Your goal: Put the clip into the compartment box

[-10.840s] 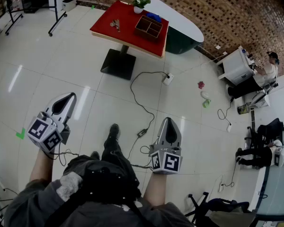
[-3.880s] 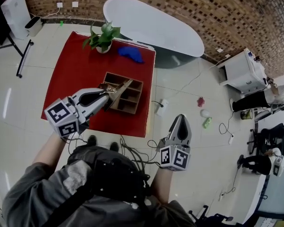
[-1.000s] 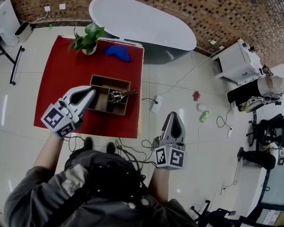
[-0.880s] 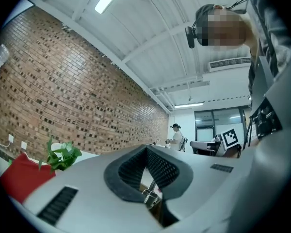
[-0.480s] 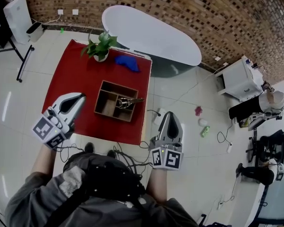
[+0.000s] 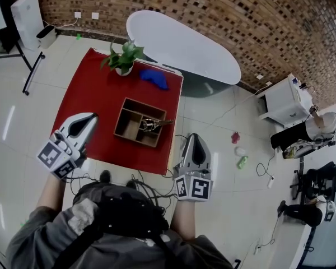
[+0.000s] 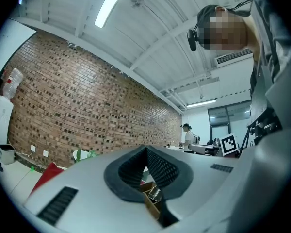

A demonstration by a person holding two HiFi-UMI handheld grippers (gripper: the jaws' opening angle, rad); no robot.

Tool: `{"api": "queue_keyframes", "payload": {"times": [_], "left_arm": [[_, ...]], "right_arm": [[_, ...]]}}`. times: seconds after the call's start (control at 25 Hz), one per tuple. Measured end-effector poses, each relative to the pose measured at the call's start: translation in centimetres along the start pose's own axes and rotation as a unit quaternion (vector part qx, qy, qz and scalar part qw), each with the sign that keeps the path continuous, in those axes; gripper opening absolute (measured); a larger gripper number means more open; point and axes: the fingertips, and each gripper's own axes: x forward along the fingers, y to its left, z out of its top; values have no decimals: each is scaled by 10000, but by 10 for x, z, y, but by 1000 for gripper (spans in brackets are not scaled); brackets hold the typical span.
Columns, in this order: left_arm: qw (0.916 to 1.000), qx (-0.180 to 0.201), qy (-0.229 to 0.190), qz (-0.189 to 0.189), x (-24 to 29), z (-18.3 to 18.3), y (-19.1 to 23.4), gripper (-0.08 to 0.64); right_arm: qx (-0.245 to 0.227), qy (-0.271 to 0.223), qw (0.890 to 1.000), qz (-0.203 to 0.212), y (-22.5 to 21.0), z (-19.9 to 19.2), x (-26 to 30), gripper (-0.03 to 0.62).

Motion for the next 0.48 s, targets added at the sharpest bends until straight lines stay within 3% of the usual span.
{"api": "queue_keyframes", "payload": {"times": [0.48], "left_arm": [[10000,-32,-5,82,-1,0,8,33]], "right_arm": [[29,75,9999,96,6,-11,10,3]]}}
